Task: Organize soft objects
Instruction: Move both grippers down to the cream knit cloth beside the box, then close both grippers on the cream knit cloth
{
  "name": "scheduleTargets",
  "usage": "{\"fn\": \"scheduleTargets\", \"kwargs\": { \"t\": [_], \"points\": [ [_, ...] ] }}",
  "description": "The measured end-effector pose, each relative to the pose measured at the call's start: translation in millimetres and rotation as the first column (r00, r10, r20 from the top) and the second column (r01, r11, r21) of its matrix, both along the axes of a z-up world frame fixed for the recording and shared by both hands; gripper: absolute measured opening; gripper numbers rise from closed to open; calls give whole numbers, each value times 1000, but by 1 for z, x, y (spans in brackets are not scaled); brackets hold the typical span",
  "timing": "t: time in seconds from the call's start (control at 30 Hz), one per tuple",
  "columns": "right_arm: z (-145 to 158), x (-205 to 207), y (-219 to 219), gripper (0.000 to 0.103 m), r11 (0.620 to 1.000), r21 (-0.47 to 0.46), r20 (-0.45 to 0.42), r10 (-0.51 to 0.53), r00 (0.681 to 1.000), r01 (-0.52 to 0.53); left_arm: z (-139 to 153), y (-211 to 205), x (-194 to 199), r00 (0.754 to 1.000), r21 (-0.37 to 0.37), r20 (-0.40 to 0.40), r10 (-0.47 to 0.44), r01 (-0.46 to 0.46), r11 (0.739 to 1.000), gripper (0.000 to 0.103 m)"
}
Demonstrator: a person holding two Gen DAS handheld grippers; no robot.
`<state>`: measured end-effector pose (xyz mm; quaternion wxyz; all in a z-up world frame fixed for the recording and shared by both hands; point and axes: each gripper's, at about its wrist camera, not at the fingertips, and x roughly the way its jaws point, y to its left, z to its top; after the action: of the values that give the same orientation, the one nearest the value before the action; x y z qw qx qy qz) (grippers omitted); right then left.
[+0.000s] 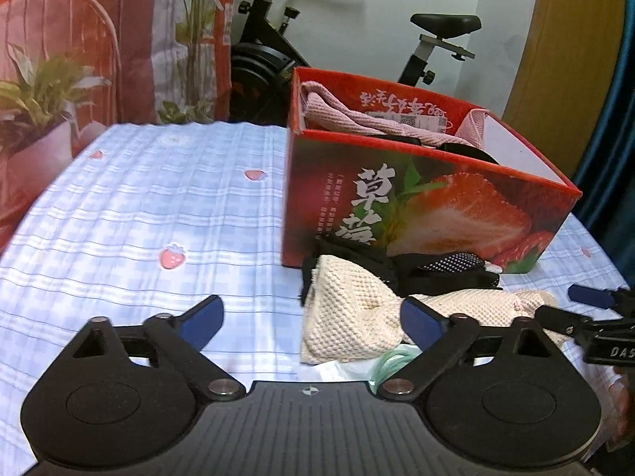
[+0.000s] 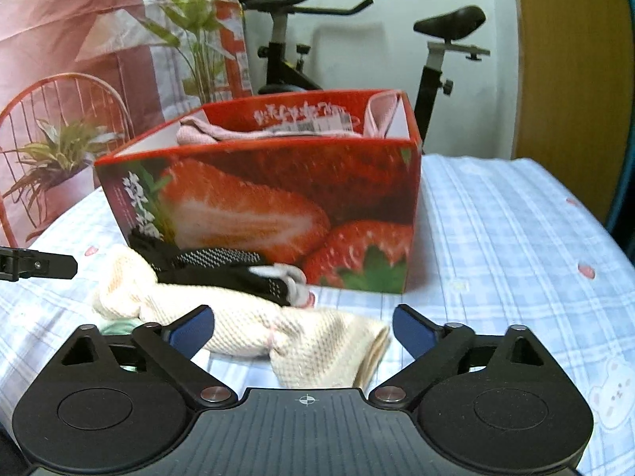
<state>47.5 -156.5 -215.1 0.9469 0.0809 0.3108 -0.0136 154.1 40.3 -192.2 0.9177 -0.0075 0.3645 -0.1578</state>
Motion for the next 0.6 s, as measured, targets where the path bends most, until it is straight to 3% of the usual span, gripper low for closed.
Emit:
{"fn": "scheduleTargets", "kwargs": {
  "t": [0.1, 0.33, 0.4, 0.43, 0.47, 0.6],
  "points": [
    [-6, 4, -2, 85, 1000, 15, -29, -2, 1000, 3, -10, -5, 10, 999, -29, -43, -15, 14, 999, 79],
    [-22, 19, -4, 78, 998, 47, -94, -31, 995, 36, -35, -20, 39, 990, -54, -132, -40, 33, 998, 77],
    [-25, 22, -5, 78, 997, 60, -104, -38, 994, 44, -37, -23, 40, 990, -65, -129, -54, 46, 997, 69],
    [-25, 24, -5, 77, 997, 62, -102, -38, 994, 44, -37, -25, 40, 990, -70, -126, -68, 60, 996, 59],
    [-26, 26, -4, 70, 997, 61, -101, -34, 994, 41, -37, -26, 39, 989, -70, -124, -80, 72, 995, 50],
    [-25, 31, 0, 59, 997, 71, -96, -17, 995, 24, -33, -31, 34, 989, -38, -103, -105, 101, 994, 34]
  ]
}}
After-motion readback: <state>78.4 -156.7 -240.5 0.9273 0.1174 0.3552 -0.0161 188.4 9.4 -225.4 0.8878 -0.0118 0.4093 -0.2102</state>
